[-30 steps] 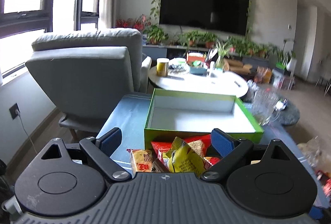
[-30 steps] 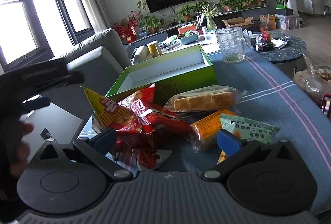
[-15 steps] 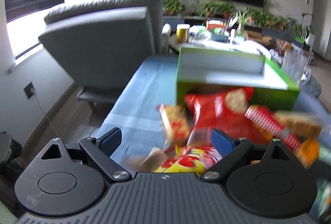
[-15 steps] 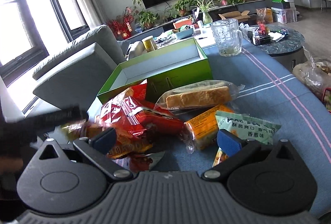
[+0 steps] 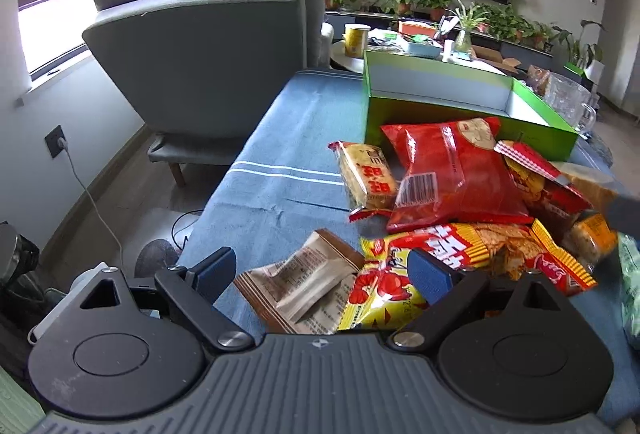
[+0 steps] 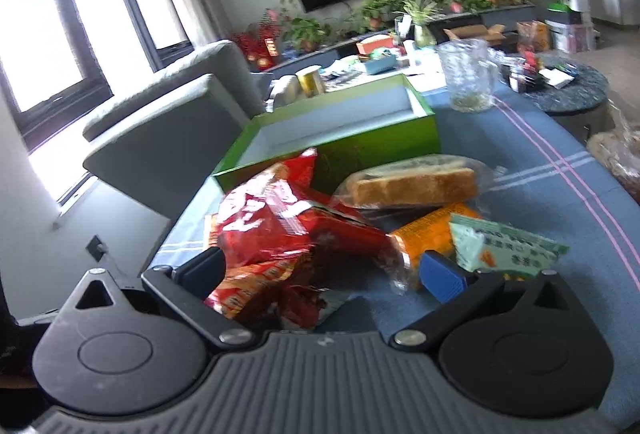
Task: Organize snacks
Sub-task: 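Reach the right tool to the red-yellow cracker bag and grasp it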
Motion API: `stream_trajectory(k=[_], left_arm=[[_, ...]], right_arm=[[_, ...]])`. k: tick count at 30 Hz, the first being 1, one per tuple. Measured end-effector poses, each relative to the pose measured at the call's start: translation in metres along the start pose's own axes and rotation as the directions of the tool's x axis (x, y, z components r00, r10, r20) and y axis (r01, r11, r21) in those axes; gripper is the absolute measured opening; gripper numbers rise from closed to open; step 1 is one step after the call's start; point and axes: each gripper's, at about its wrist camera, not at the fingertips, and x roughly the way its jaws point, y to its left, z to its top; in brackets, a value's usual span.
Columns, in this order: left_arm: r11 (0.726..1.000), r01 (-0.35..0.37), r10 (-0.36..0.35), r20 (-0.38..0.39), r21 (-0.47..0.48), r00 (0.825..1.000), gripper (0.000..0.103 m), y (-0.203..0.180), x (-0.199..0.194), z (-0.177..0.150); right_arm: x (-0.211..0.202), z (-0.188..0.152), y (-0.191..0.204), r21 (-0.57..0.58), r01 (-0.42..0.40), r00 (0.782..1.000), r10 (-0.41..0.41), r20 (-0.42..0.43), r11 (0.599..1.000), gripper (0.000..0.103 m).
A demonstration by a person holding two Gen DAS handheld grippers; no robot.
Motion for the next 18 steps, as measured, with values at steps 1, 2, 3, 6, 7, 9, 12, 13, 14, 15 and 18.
stream_trajectory(k=[1, 2, 3, 6, 7, 9, 12, 13, 14, 15, 18], left_arm=[[1.0, 0.007, -0.007, -0.003, 0.007, 1.0, 0.092, -0.001, 0.0, -0.001], [1.0, 0.015, -0.015, -0.005, 0.012, 1.0, 0.091, -0.002, 0.001, -0.002], [0.999, 0.025, -0.025, -0.01, 0.021, 1.0, 0.091, -0.004, 0.002, -0.003], [0.998, 0.047, -0.046, -0.022, 0.045, 0.999, 0.088, -0.01, 0.002, -0.008], [0.997, 0.055, -0.054, -0.027, 0.053, 0.998, 0.088, -0.011, 0.002, -0.01], [0.994, 0.082, -0.079, -0.043, 0.066, 0.996, 0.088, -0.014, 0.003, -0.013], [0.991, 0.112, -0.108, -0.061, 0.071, 0.992, 0.088, -0.015, 0.005, -0.016], [0.99, 0.12, -0.115, -0.065, 0.069, 0.991, 0.088, -0.015, 0.005, -0.016], [0.99, 0.128, -0.123, -0.066, 0.066, 0.99, 0.088, -0.015, 0.005, -0.017], [0.988, 0.14, -0.136, -0.066, 0.058, 0.988, 0.088, -0.014, 0.005, -0.017], [0.983, 0.181, -0.178, -0.076, 0.033, 0.981, 0.088, -0.011, 0.004, -0.017]], right_arm=[[-0.001, 0.002, 0.002, -0.01, -0.022, 1.0, 0.022, 0.002, 1.0, 0.072], [0.0, 0.004, 0.005, -0.02, -0.043, 0.999, 0.043, -0.003, 0.999, 0.072], [0.001, 0.007, 0.007, -0.027, -0.063, 0.998, 0.063, -0.01, 0.998, 0.072], [0.008, 0.015, 0.016, -0.054, -0.124, 0.992, 0.123, -0.036, 0.991, 0.072], [0.012, 0.016, 0.019, -0.06, -0.132, 0.99, 0.129, -0.048, 0.989, 0.072], [0.022, 0.012, 0.023, -0.073, -0.133, 0.988, 0.126, -0.085, 0.988, 0.072], [0.035, 0.001, 0.022, -0.059, -0.145, 0.977, 0.133, -0.168, 0.988, 0.072], [0.039, -0.003, 0.021, -0.045, -0.153, 0.971, 0.142, -0.191, 0.987, 0.072], [0.042, -0.007, 0.019, -0.033, -0.154, 0.967, 0.144, -0.208, 0.987, 0.072], [0.043, -0.009, 0.018, -0.025, -0.156, 0.965, 0.147, -0.217, 0.987, 0.072], [0.044, -0.01, 0.017, -0.026, -0.149, 0.966, 0.14, -0.22, 0.989, 0.072]])
